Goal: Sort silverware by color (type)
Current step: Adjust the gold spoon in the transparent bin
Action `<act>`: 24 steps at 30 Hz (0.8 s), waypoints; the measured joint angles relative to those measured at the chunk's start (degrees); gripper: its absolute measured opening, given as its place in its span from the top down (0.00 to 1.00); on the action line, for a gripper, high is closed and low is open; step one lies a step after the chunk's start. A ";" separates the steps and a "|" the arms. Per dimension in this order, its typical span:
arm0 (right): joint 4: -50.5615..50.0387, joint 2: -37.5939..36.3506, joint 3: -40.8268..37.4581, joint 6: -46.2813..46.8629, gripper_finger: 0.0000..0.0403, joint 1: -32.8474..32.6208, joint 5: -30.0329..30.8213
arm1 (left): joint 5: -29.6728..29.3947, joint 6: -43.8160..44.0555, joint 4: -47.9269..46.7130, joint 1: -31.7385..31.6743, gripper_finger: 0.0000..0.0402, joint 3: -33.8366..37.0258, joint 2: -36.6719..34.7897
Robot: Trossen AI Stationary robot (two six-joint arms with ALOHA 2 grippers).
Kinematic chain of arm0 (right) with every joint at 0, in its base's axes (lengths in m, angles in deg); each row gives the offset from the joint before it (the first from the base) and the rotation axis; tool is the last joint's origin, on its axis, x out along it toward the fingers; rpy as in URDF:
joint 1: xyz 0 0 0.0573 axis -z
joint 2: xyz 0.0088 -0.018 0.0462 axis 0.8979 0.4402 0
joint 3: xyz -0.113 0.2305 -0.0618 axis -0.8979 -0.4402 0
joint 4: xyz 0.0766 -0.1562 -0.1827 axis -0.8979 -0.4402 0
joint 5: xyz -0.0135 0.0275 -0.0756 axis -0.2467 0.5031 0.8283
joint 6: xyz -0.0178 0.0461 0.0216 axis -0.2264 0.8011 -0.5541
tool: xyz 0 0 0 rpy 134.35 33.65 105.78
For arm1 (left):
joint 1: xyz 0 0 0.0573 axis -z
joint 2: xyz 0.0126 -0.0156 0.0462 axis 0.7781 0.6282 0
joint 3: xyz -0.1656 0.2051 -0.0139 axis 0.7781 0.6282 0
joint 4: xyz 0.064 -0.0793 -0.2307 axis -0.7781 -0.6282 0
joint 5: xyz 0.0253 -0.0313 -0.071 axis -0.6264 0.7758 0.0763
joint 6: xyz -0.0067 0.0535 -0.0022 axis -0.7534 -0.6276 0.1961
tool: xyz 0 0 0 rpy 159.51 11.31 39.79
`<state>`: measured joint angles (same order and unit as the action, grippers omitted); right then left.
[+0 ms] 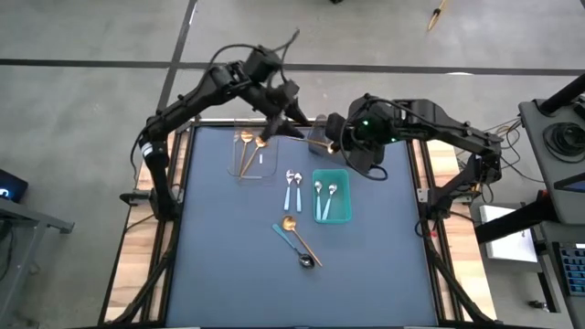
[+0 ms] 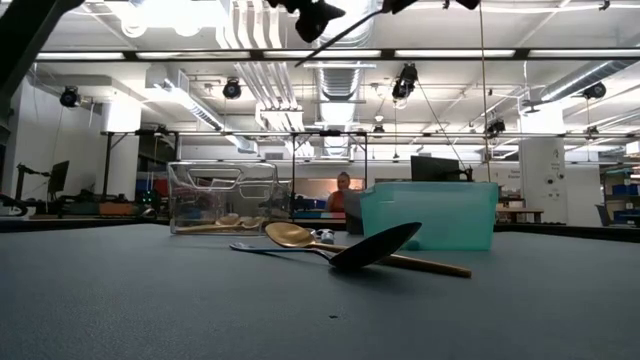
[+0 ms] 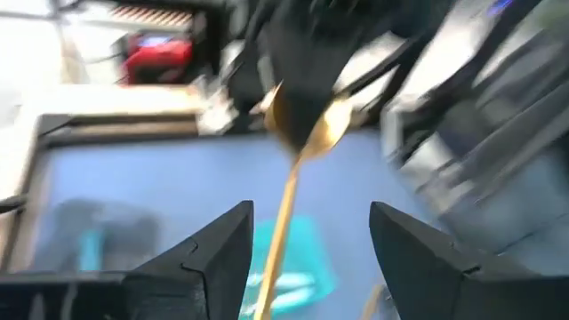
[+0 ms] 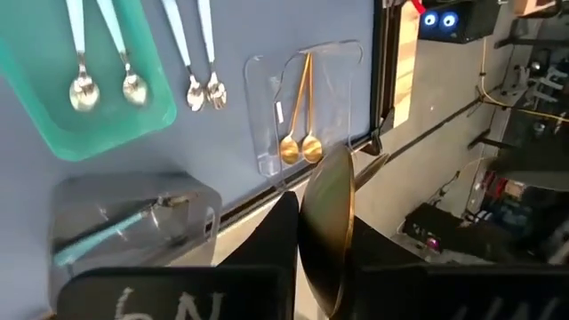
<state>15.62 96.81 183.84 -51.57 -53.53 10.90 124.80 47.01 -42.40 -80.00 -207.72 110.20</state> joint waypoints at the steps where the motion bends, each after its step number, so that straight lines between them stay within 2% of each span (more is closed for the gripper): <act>1: -0.05 0.00 0.00 -0.89 0.97 -0.01 0.55 | -3.39 -1.47 -0.87 0.78 0.49 0.00 -0.02; 3: -0.04 0.00 0.00 -1.87 0.97 -0.01 1.44 | -9.16 -4.48 -2.45 2.41 0.49 0.00 -0.07; 5: -0.21 0.11 0.00 -2.06 0.97 0.01 2.19 | -11.63 -6.34 -3.01 3.99 0.50 0.04 -0.06; 7: -0.75 0.45 0.00 -2.10 0.97 0.01 2.32 | -13.76 -6.47 -2.29 5.35 0.51 0.04 -0.07; 10: -1.62 0.61 -0.06 -2.10 0.97 0.01 2.31 | -21.47 -6.47 -2.10 6.93 0.52 0.04 -0.09; 12: -1.95 0.60 -0.09 -1.98 0.97 -0.01 2.30 | -24.50 -6.54 -1.41 7.50 0.52 0.30 -0.09; 18: -1.91 0.55 -0.09 -1.75 0.97 -0.11 2.36 | -24.56 -5.41 2.00 7.79 0.52 2.40 -0.11; 24: -2.31 0.80 -0.09 -1.53 0.97 -0.37 2.37 | -21.31 -5.30 2.04 8.18 0.52 4.73 -0.09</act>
<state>13.31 97.61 183.76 -53.10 -53.90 13.27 103.49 41.71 -40.35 -71.81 -202.99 110.11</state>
